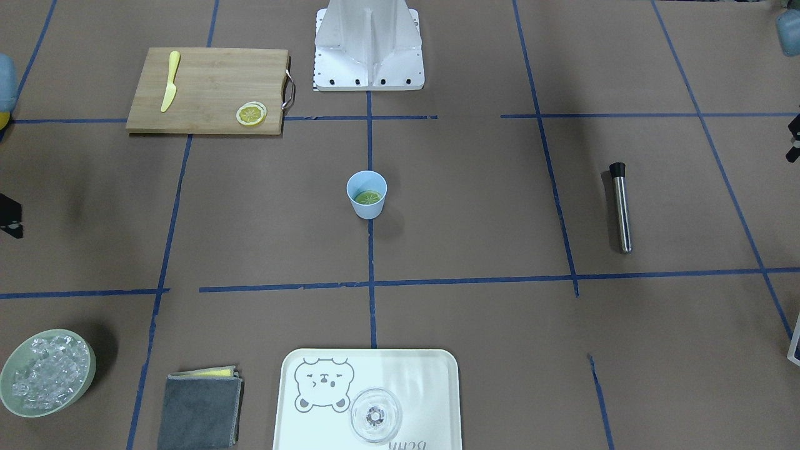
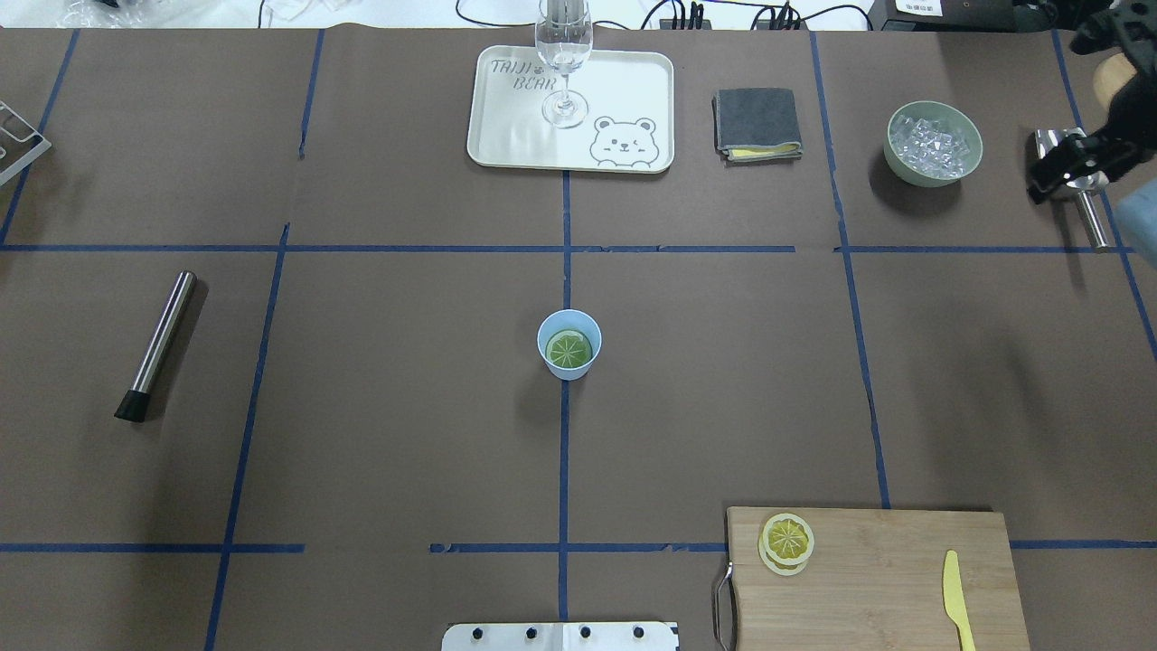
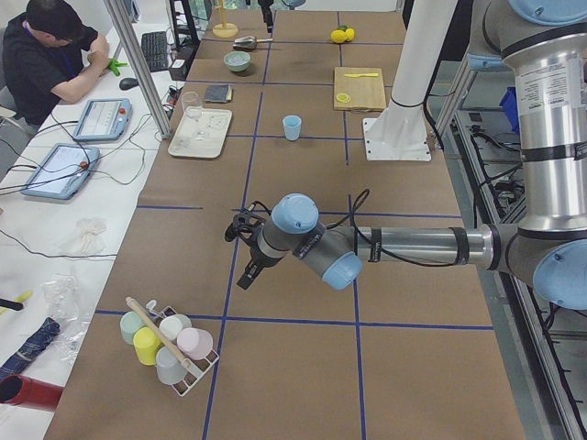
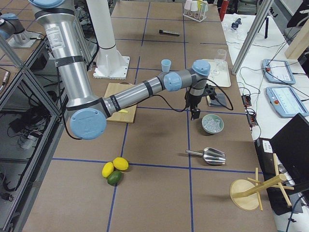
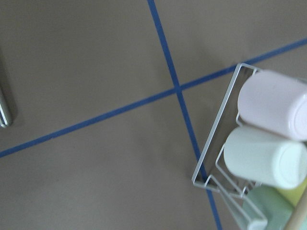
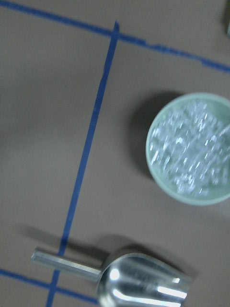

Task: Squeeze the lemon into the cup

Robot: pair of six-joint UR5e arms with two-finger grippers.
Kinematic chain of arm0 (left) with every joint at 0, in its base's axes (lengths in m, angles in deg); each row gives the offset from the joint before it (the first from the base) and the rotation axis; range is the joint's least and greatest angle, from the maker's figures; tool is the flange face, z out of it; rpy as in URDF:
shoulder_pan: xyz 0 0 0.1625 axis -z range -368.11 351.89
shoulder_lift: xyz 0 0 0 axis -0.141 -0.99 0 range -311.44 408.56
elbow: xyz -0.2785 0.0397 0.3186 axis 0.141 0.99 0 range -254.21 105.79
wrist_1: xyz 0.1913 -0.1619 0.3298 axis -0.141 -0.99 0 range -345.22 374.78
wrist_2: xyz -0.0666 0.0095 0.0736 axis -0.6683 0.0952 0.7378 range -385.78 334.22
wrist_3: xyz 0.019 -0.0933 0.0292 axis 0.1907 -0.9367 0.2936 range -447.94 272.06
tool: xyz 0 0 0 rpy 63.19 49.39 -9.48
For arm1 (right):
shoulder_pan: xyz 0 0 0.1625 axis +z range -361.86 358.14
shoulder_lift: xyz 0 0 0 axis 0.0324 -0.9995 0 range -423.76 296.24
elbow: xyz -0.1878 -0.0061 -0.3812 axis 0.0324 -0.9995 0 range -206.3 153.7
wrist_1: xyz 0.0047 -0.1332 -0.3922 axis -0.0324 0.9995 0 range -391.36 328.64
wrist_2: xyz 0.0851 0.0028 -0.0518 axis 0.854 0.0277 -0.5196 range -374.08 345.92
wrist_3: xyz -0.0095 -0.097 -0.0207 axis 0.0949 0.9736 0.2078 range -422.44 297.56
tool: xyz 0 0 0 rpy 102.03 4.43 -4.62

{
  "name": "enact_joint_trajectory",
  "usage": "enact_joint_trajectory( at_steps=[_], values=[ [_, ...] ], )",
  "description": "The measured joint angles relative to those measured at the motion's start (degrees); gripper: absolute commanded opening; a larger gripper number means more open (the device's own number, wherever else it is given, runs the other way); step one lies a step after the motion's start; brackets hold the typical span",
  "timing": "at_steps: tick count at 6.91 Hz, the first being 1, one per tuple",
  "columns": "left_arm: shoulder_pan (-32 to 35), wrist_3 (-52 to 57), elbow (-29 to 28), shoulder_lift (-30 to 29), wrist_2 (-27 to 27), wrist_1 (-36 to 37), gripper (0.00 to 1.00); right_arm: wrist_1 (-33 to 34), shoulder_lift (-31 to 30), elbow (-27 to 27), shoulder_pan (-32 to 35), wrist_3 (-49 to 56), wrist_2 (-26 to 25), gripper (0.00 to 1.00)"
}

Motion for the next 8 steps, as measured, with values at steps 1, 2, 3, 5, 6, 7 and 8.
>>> enact_joint_trajectory(
  at_steps=[1, 2, 3, 5, 6, 7, 8],
  values=[
    [-1.41, -4.07, -0.31, -0.76, 0.08, 0.43, 0.89, 0.01, -4.36, -0.26, 4.03, 0.36, -0.17, 1.00],
    [-3.90, -10.31, -0.49, -2.63, 0.11, 1.85, 0.81, 0.00, -7.72, -0.35, 7.73, 2.83, 0.03, 1.00],
    [-6.69, -16.82, -0.52, -4.67, 0.16, 3.02, 0.76, -0.01, -10.59, -0.25, 10.99, 7.45, 0.22, 1.00],
    [-13.94, -29.34, -1.20, -9.14, 2.23, 3.76, 0.61, 0.02, -14.45, 0.90, 15.29, 12.53, 1.47, 1.00],
    [-17.67, -34.92, -1.92, -11.56, 3.73, 4.01, 0.59, 0.02, -15.33, 1.21, 15.87, 12.94, 1.81, 1.00],
    [-21.20, -39.73, -3.18, -13.94, 5.08, 4.35, 0.59, 0.02, -15.96, 1.48, 16.06, 12.98, 1.90, 1.00],
    [-23.62, -41.93, -4.89, -15.69, 6.67, 4.59, 0.59, 0.02, -16.23, 1.51, 16.10, 13.04, 1.93, 1.00]
  ],
)
